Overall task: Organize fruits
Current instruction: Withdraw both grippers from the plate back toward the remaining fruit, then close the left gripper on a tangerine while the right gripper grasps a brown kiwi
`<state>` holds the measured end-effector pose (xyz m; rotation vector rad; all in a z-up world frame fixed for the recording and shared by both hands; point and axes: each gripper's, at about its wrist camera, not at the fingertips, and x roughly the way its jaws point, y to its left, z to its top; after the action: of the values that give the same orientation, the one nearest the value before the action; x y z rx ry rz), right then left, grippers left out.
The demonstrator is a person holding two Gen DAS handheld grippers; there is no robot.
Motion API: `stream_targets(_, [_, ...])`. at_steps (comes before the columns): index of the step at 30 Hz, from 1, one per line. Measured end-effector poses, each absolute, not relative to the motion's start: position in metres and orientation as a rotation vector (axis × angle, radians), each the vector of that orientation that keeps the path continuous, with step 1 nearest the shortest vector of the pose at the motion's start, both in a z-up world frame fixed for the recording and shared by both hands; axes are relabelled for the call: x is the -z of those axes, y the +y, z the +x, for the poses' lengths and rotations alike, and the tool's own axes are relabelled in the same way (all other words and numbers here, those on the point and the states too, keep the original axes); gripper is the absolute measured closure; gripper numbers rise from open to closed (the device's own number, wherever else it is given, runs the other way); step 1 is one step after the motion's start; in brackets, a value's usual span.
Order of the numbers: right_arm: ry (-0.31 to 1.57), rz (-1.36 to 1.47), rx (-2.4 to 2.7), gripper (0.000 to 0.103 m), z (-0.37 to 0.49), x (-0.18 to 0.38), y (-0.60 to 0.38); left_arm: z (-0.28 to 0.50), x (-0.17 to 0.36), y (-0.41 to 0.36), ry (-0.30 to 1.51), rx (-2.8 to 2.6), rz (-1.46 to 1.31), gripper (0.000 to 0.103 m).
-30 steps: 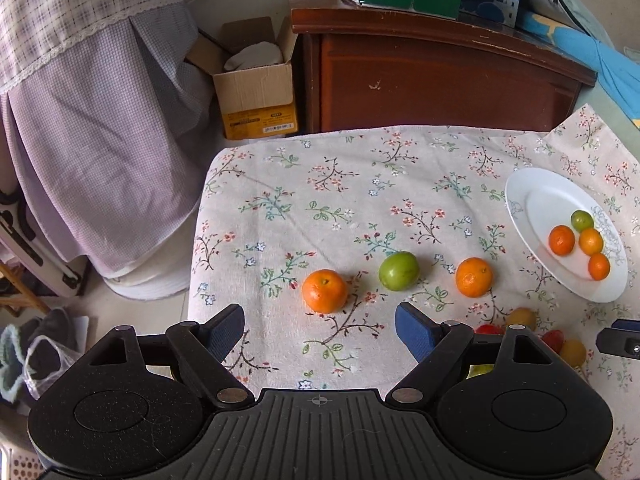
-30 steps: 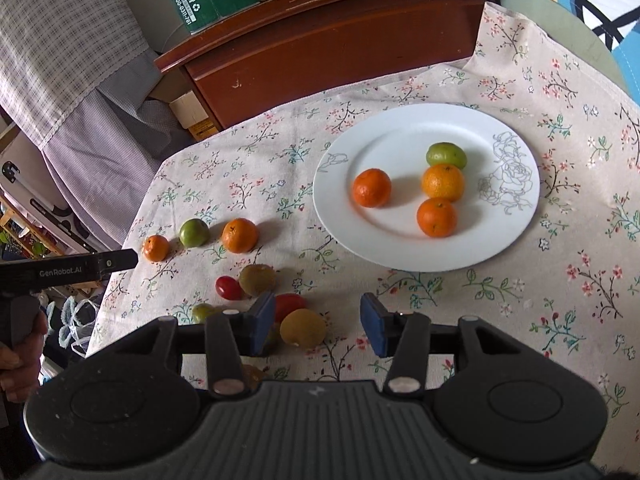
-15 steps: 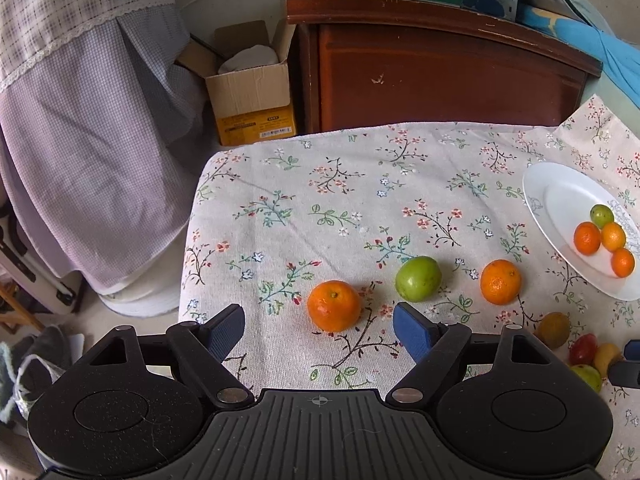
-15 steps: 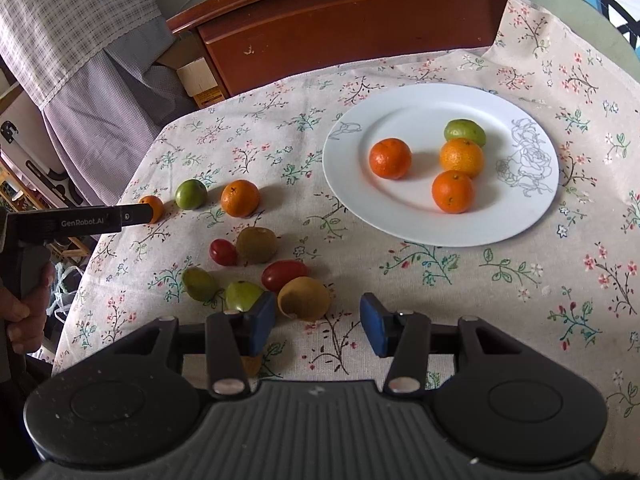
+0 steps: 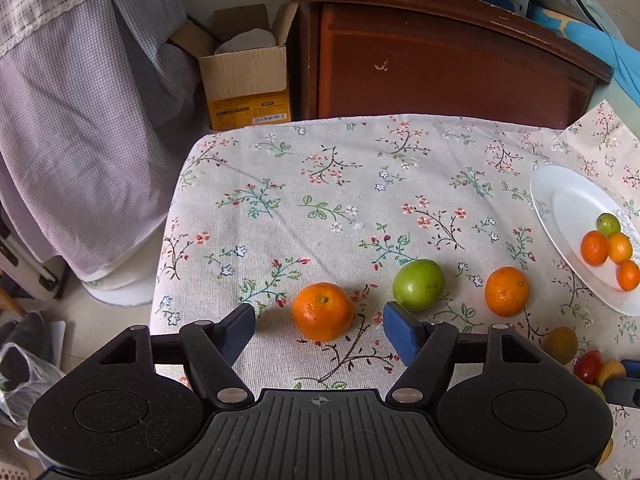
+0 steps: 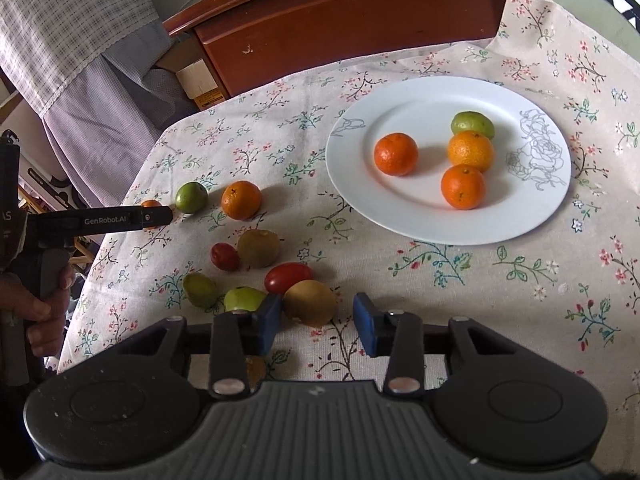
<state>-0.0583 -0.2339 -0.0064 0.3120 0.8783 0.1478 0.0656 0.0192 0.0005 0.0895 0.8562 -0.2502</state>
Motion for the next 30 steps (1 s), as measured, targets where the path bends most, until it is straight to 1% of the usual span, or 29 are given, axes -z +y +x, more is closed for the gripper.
stream_targets(1, [0.879,0.317,-0.153,0.068,-0.058,0.007,-0.234,0.066,0.000,0.019,0.859,0.254,0.088,0.040])
stream_targets(3, [0.882,0.330,-0.159,0.072,-0.058,0.007,-0.235,0.067,0.002,0.018,0.855,0.254,0.093,0.041])
stream_targets(11, [0.889,0.363,-0.156,0.070,-0.057,0.008,-0.237,0.070,0.004,0.015,0.836,0.235,0.111,0.041])
stream_targets(15, [0.897,0.388,-0.158,0.068,-0.056,0.008,-0.239,0.069,0.002,0.014,0.834,0.243,0.109,0.058])
stream_targets(20, [0.893,0.372,-0.159,0.068,-0.055,0.008,-0.238,0.067,0.003,0.010,0.829,0.254,0.126,0.059])
stream_targets(21, [0.892,0.367,-0.158,0.071,-0.055,0.008,-0.237,0.067,0.003,0.011,0.830,0.257,0.121,0.059])
stream_targets(24, [0.890,0.361,-0.159,0.072,-0.055,0.008,-0.237,0.066,0.002,0.010,0.830,0.266,0.121,0.070])
stream_targets(25, [0.891,0.360,-0.158,0.073,-0.054,0.007,-0.237,0.066,0.002,0.010,0.832,0.269,0.120,0.073])
stream_targets(30, [0.879,0.363,-0.150,0.073,-0.054,0.005,-0.238,0.060,-0.002,0.007,0.830,0.285,0.114,0.073])
